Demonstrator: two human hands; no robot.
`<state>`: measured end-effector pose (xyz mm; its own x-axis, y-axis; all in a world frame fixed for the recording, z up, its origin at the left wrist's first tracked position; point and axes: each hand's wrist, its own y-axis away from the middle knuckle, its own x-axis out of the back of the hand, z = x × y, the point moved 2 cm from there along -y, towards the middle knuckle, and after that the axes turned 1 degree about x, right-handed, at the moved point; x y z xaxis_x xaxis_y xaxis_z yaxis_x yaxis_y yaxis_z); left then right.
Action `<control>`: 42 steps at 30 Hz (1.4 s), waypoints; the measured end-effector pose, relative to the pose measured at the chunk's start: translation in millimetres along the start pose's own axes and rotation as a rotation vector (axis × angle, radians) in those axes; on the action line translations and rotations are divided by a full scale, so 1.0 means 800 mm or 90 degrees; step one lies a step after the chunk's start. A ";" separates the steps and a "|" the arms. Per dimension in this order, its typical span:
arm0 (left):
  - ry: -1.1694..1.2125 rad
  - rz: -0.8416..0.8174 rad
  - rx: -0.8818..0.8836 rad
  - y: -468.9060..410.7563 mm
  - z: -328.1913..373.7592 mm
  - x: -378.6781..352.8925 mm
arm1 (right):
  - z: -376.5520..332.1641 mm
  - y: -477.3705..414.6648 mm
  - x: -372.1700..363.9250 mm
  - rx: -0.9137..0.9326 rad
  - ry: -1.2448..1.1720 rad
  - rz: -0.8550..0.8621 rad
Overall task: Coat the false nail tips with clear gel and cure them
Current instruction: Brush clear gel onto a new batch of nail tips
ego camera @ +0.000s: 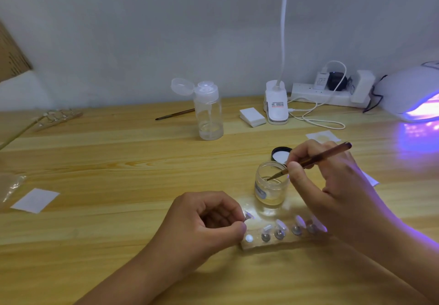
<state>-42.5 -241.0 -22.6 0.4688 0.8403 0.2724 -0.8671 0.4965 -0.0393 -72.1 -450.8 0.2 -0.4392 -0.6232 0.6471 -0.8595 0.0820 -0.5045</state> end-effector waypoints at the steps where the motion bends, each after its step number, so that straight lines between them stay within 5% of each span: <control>1: -0.001 -0.001 -0.001 0.000 0.000 0.000 | -0.001 0.000 0.002 -0.001 -0.010 0.010; 29: -0.006 -0.004 -0.011 -0.001 -0.002 0.002 | -0.008 0.013 0.040 0.045 -0.139 0.209; 42: -0.001 -0.002 -0.013 -0.002 -0.003 0.004 | -0.017 0.043 -0.008 0.191 -0.216 0.115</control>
<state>-39.0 -238.6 -24.1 0.4708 0.8387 0.2737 -0.8622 0.5031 -0.0586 -102.6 -433.2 -13.5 -0.4212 -0.8424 0.3361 -0.6420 0.0152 -0.7665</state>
